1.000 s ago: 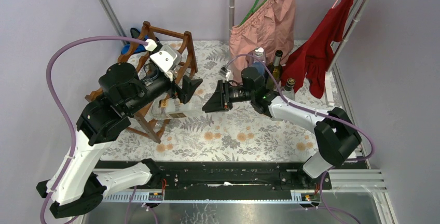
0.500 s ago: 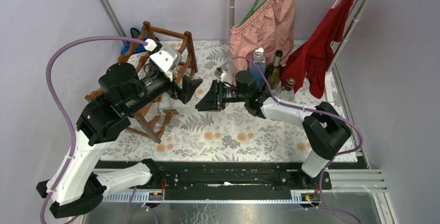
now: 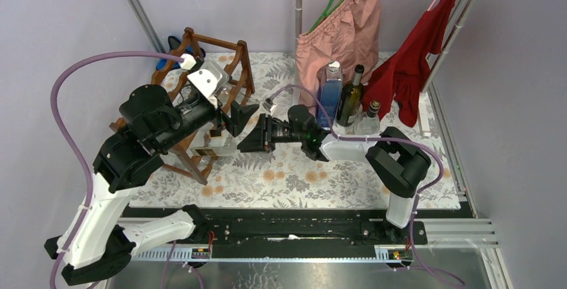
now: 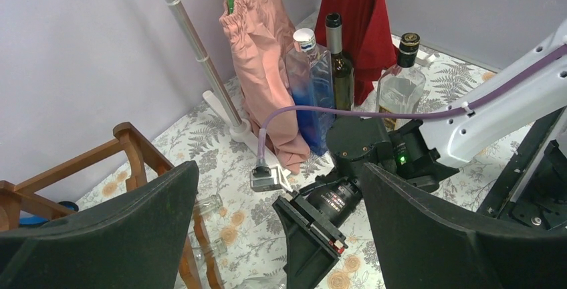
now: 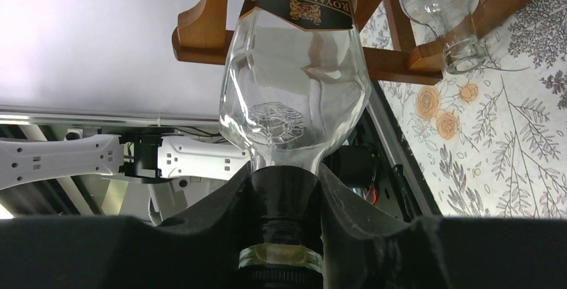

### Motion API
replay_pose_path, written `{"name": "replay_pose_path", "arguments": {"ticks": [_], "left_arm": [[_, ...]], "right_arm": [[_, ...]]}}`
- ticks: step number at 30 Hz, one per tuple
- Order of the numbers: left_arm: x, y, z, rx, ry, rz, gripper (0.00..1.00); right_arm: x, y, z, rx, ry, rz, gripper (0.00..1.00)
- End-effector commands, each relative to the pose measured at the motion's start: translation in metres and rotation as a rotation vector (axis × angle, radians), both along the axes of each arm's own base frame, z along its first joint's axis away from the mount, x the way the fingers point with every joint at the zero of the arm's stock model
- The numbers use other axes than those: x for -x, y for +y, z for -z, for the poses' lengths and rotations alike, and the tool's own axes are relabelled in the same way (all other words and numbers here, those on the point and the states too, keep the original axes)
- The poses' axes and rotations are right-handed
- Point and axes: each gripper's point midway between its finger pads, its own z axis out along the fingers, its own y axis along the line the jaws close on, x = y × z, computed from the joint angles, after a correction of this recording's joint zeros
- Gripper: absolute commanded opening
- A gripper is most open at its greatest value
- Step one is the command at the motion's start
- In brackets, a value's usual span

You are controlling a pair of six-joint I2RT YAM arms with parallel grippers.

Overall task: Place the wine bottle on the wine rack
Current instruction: Place the wine bottle in the wine rack.

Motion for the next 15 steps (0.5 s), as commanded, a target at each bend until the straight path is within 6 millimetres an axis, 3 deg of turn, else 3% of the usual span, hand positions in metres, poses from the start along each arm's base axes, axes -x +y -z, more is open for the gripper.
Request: {"name": "replay_pose_path", "arguments": {"ticks": [1, 15], "left_arm": [[0.002, -0.001, -0.012, 0.027, -0.055, 0.017, 0.97], [-0.002, 0.000, -0.004, -0.010, -0.061, 0.008, 0.98]], "right_arm": [[0.002, 0.014, -0.093, -0.306, -0.194, 0.006, 0.00], [-0.008, 0.041, -0.100, -0.406, -0.178, 0.049, 0.00]]}}
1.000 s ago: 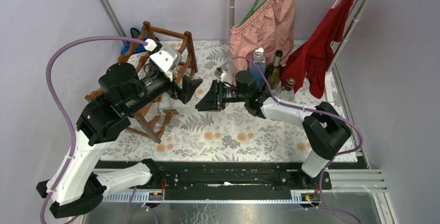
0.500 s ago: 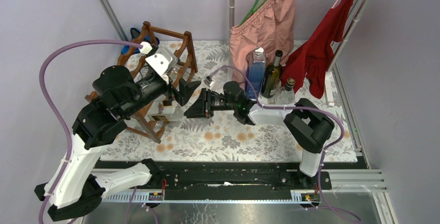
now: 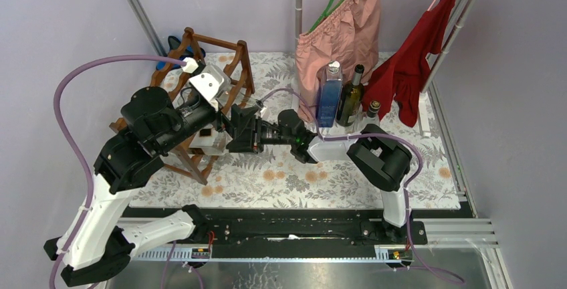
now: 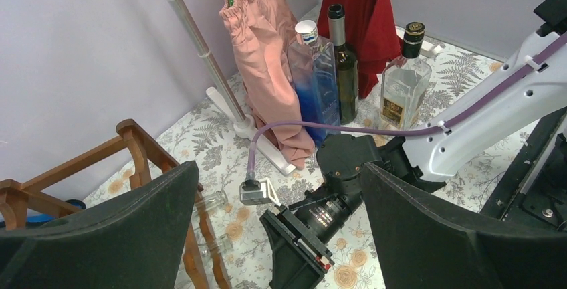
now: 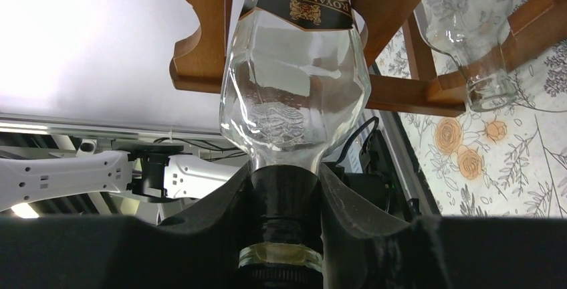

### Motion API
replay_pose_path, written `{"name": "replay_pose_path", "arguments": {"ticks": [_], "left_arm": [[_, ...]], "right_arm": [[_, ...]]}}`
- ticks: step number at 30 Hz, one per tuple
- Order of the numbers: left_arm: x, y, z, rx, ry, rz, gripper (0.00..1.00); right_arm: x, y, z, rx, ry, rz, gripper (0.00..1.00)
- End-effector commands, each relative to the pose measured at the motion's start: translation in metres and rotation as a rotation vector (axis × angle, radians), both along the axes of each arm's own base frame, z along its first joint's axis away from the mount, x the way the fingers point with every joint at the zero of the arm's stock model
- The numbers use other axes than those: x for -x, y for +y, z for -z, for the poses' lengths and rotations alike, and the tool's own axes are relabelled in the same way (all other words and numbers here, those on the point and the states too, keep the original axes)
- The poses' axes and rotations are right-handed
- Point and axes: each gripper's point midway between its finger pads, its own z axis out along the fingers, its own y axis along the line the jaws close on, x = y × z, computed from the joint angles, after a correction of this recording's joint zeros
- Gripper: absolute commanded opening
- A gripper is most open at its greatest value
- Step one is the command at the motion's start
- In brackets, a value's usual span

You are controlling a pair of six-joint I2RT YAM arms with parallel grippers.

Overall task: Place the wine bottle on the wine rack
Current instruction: Place the wine bottle in the wine rack.

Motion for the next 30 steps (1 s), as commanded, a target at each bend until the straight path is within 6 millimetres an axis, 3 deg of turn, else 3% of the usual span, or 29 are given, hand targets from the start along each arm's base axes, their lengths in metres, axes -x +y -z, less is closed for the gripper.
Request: {"name": "replay_pose_path", "arguments": {"ticks": [1, 9, 24, 30], "left_arm": [[-0.004, -0.002, -0.010, 0.014, -0.050, 0.001, 0.98], [-0.006, -0.004, -0.008, 0.023, -0.041, -0.004, 0.98], [-0.010, -0.010, -0.003, 0.027, -0.010, -0.001, 0.98], [-0.011, -0.011, -0.002, 0.019, -0.005, 0.000, 0.98]], "right_arm": [[-0.005, 0.006, -0.109, -0.344, -0.201, 0.049, 0.00], [-0.006, 0.018, -0.112, -0.381, -0.201, 0.078, 0.00], [-0.017, 0.046, -0.098, -0.367, -0.169, 0.158, 0.00], [-0.010, 0.056, -0.091, -0.371, -0.172, 0.156, 0.00]]}}
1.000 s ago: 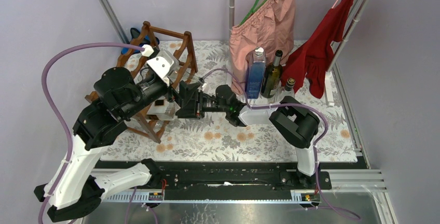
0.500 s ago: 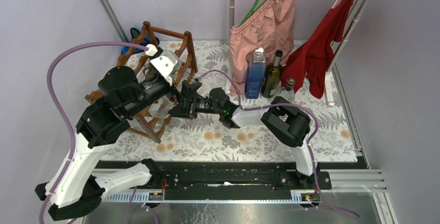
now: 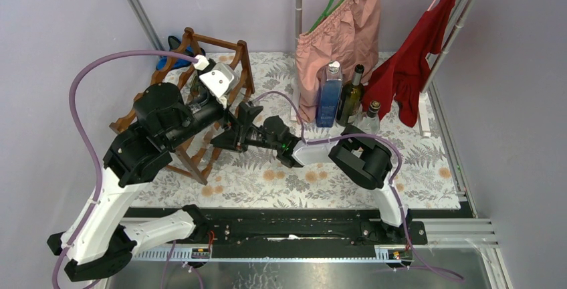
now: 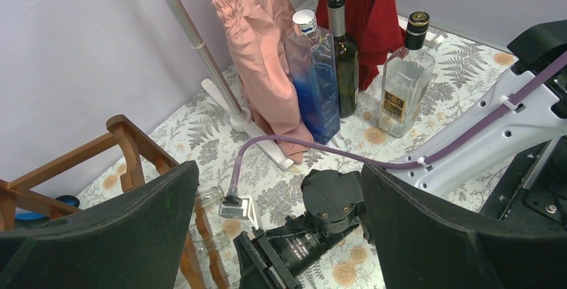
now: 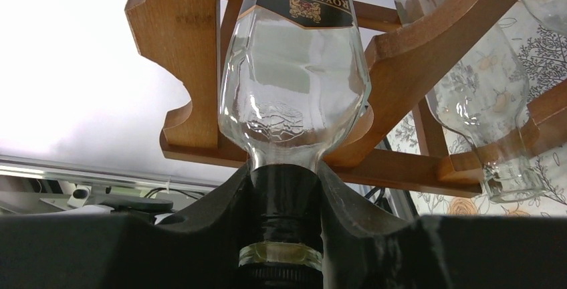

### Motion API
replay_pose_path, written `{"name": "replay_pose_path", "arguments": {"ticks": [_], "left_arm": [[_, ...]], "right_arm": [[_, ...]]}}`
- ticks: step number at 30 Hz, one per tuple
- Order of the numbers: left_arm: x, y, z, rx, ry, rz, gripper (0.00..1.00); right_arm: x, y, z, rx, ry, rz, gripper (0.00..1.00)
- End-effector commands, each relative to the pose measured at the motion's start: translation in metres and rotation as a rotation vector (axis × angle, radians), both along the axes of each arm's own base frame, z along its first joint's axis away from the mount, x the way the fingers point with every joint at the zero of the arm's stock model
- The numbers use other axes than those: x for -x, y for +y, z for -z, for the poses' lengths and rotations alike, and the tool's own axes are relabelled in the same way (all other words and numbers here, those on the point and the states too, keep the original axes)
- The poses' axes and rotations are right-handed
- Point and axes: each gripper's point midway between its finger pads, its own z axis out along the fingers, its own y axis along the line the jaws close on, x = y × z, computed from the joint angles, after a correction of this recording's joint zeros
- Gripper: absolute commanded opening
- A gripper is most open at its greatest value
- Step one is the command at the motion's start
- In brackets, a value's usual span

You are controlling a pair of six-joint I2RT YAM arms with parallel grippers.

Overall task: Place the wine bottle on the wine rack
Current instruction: Place the wine bottle in the wine rack.

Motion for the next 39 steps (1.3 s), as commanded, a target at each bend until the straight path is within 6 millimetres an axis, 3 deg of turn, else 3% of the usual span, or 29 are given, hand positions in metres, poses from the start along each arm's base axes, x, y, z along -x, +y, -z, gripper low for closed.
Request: {"name": "replay_pose_path", "arguments": {"ticks": [1, 20, 30, 39], "left_arm": [[-0.002, -0.002, -0.013, 0.040, -0.029, -0.002, 0.98], [-0.002, -0.004, -0.011, 0.023, -0.034, 0.014, 0.99], [-0.003, -0.007, -0.009, 0.014, -0.035, 0.024, 0.99], [-0.005, -0.009, -0.009, 0.010, -0.031, 0.028, 0.99]], "right_arm": [[0.007, 0.007, -0.093, -0.283, -0.178, 0.017, 0.00], [0.010, 0.034, -0.095, -0.290, -0.206, 0.054, 0.00], [-0.001, 0.042, -0.093, -0.256, -0.200, 0.093, 0.00], [-0.016, 0.044, -0.104, -0.281, -0.218, 0.141, 0.00]]}}
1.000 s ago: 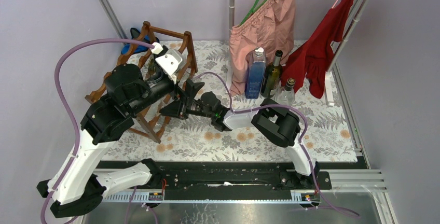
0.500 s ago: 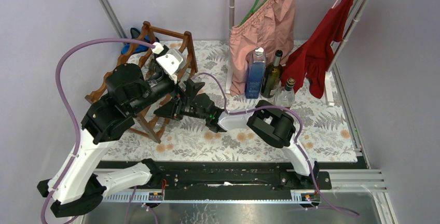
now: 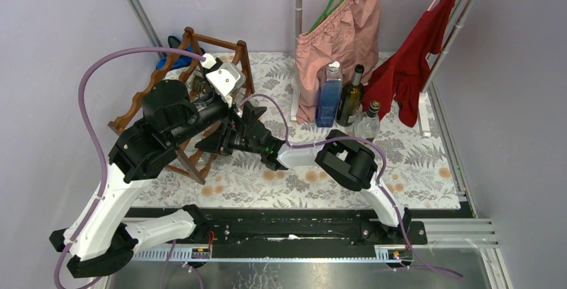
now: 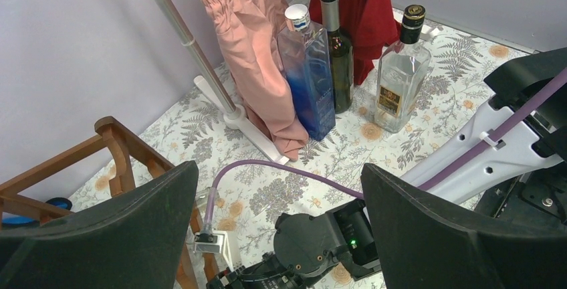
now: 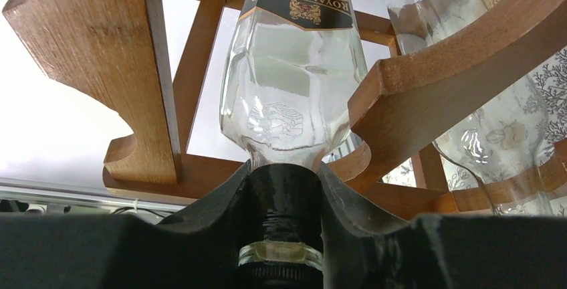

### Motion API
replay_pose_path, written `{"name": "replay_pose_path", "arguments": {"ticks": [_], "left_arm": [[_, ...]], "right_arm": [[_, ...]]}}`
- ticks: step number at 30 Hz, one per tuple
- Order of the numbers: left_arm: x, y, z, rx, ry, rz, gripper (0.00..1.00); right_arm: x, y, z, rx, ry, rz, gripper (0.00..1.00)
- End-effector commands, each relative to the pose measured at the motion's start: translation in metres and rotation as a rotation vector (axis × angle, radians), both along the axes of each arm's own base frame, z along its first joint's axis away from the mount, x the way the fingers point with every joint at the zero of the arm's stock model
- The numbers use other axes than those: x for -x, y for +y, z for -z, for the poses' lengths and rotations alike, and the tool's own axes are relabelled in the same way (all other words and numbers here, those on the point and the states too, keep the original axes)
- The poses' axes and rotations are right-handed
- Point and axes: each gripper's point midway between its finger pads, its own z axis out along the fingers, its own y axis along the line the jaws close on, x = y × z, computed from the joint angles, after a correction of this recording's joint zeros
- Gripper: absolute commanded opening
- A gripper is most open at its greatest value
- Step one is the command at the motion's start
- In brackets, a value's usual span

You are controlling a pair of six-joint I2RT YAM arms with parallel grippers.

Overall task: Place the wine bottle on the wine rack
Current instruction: Place the wine bottle in the wine rack.

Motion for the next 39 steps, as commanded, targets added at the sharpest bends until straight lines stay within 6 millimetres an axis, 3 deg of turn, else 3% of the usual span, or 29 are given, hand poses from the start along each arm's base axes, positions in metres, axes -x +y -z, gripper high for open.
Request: {"name": "replay_pose_path", "arguments": {"ticks": [1, 6, 16, 29, 39], "left_arm": [[-0.001, -0.002, -0.015, 0.027, -0.047, 0.009, 0.99], [-0.002, -0.002, -0.012, 0.025, -0.043, 0.006, 0.99], [-0.005, -0.007, -0.011, 0.022, -0.046, 0.016, 0.99], [-0.006, -0.010, -0.012, 0.032, -0.040, 0.019, 0.99], [-0.008, -0.013, -0.011, 0.039, -0.038, 0.023, 0.99]], "right_arm": [[-0.022, -0.005, -0.120, -0.322, -0.177, 0.103, 0.00], [-0.024, -0.018, -0.137, -0.367, -0.211, 0.095, 0.00], [-0.034, -0.036, -0.128, -0.329, -0.216, 0.124, 0.00], [-0.041, -0.044, -0.151, -0.375, -0.256, 0.145, 0.00], [-0.043, -0.057, -0.142, -0.339, -0.270, 0.170, 0.00]]}}
